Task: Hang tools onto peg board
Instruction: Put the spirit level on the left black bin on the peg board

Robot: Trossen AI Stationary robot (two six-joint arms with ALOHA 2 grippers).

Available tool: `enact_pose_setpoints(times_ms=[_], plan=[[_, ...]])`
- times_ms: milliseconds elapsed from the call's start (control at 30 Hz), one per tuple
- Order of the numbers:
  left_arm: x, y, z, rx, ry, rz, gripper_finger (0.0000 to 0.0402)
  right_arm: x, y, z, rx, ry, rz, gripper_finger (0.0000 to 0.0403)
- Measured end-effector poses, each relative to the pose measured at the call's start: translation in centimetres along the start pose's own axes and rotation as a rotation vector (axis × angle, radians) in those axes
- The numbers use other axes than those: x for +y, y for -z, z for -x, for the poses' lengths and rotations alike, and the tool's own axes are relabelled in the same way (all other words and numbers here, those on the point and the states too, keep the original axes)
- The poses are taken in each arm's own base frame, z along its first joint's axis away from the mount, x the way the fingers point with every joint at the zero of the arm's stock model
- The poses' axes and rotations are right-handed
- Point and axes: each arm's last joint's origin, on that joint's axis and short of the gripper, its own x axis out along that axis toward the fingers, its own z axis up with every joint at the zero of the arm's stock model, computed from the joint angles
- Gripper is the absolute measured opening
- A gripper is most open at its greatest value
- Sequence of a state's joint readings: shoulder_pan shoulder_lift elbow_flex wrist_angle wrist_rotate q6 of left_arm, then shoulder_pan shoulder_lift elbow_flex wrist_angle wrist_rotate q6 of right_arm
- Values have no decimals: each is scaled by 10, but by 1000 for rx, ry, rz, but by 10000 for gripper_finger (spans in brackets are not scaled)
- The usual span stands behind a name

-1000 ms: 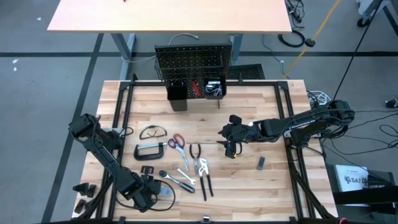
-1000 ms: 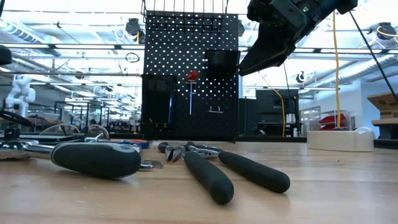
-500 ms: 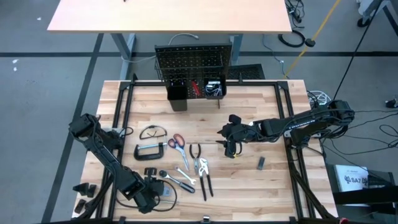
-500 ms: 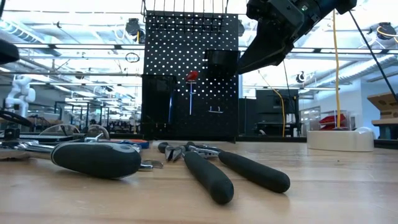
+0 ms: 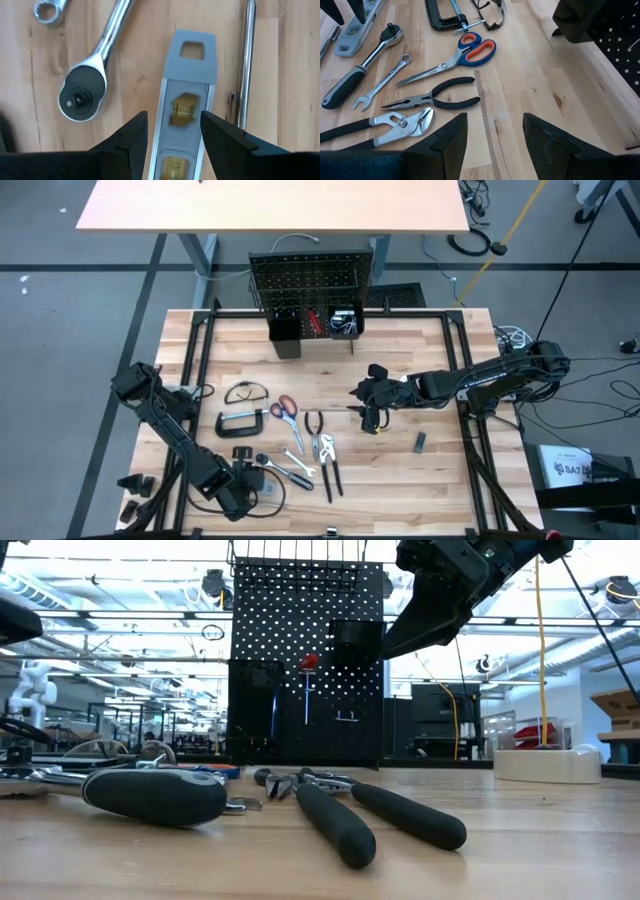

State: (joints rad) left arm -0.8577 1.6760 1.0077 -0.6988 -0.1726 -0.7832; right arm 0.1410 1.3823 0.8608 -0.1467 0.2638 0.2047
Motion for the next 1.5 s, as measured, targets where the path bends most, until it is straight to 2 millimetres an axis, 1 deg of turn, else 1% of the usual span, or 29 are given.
enact_pose_setpoints(times_ms=[167, 333, 400, 467, 600, 733, 867, 1100, 1200, 1333, 1400, 1500], plan=[[1, 4, 0, 72, 23, 38, 176, 0, 0, 0, 0, 0, 3, 185], [0, 7, 1, 85, 19, 32, 177, 0, 0, 0, 0, 0, 7, 185], [0, 7, 1, 84, 21, 32, 183, 0, 0, 0, 0, 0, 2, 185], [-1, 8, 3, 75, 18, 53, 197, 0, 0, 0, 1, 0, -8, 185], [-3, 10, 4, 55, 1, 74, 240, 0, 0, 0, 1, 0, -13, 185], [-3, 10, 4, 63, 4, 40, 285, 0, 1, 0, 9, -1, -13, 185], [-4, 15, 5, 103, 8, -3, 312, 0, 2, 0, 16, 0, -15, 185], [-9, 32, 7, 117, -40, -73, 315, 0, 2, 0, 16, -1, -15, 185], [-6, 47, -3, 148, -51, -46, 315, 0, 1, 0, 16, -1, -15, 185], [-3, 61, -17, 146, 4, -22, 315, 0, 1, 0, 16, -1, -15, 185], [-1, 64, -21, 135, 2, -26, 315, 0, 1, 0, 16, -1, -15, 185], [2, 64, -23, 133, -4, -43, 315, 0, 1, 0, 15, -1, -15, 185]])
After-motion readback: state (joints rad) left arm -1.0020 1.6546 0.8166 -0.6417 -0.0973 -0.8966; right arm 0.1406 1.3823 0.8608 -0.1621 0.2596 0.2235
